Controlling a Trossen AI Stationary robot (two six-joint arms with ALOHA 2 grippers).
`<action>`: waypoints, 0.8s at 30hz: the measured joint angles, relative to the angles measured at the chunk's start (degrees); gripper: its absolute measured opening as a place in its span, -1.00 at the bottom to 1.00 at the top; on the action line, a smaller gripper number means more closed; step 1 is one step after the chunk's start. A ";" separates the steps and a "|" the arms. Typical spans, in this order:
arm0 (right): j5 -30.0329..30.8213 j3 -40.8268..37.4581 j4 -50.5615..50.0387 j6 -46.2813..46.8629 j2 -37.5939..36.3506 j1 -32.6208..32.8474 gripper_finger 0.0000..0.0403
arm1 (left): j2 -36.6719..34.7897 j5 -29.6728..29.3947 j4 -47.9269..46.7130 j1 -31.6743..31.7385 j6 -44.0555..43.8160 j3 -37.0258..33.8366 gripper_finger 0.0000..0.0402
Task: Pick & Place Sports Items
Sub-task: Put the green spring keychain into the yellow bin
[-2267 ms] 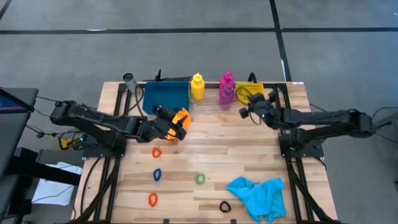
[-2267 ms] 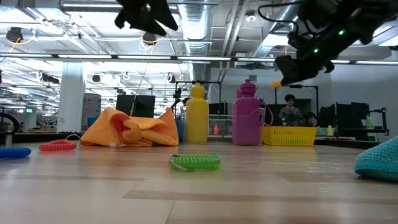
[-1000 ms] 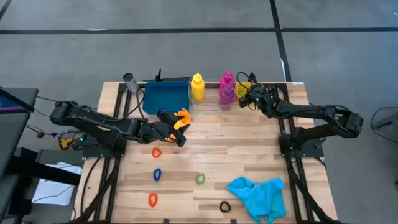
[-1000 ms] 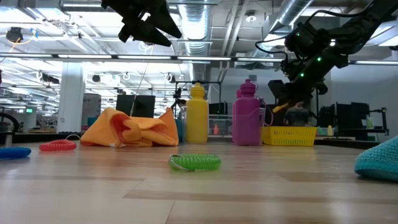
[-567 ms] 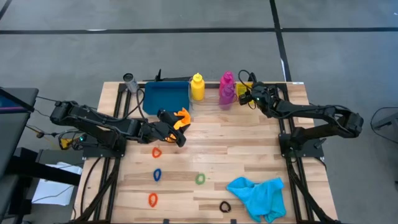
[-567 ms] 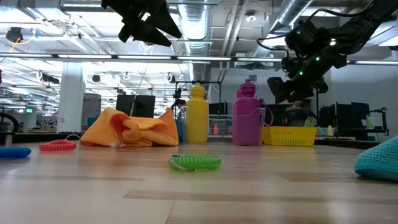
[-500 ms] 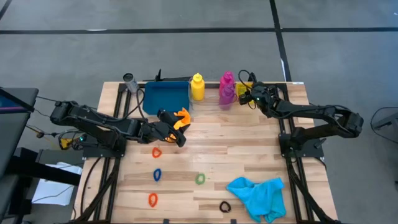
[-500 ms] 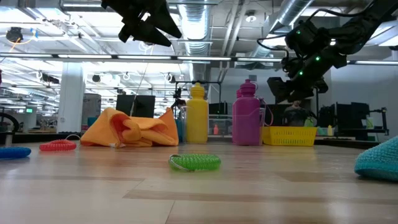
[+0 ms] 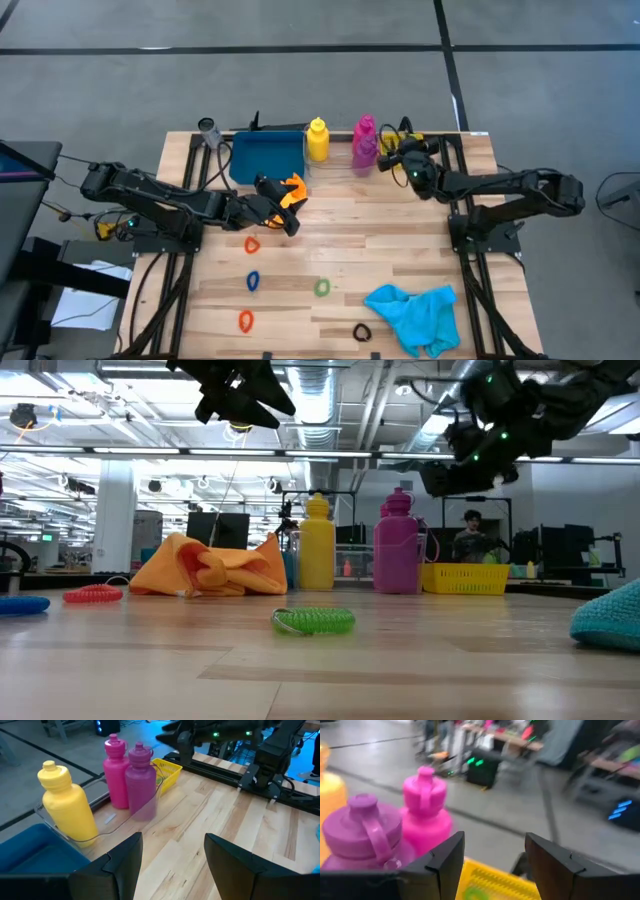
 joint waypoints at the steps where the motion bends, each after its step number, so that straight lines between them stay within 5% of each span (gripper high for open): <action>1: 3.35 0.00 1.19 -1.67 0.00 1.64 0.00 | 0.00 0.00 0.00 -0.01 0.00 0.00 0.04; 6: 9.32 0.00 11.23 -13.39 0.00 9.39 0.00 | 0.00 0.00 0.02 0.01 0.02 0.00 0.04; 13: -3.58 0.00 19.79 -22.07 0.00 18.39 0.00 | 0.00 0.00 2.17 0.38 2.43 0.00 0.04; 19: -18.33 0.00 15.04 -20.13 0.00 21.65 0.00 | -0.02 0.00 3.27 1.48 2.58 0.00 0.04; 24: -46.78 -0.02 5.94 -19.02 0.00 22.84 0.00 | -0.02 0.00 3.73 3.52 2.59 0.00 0.04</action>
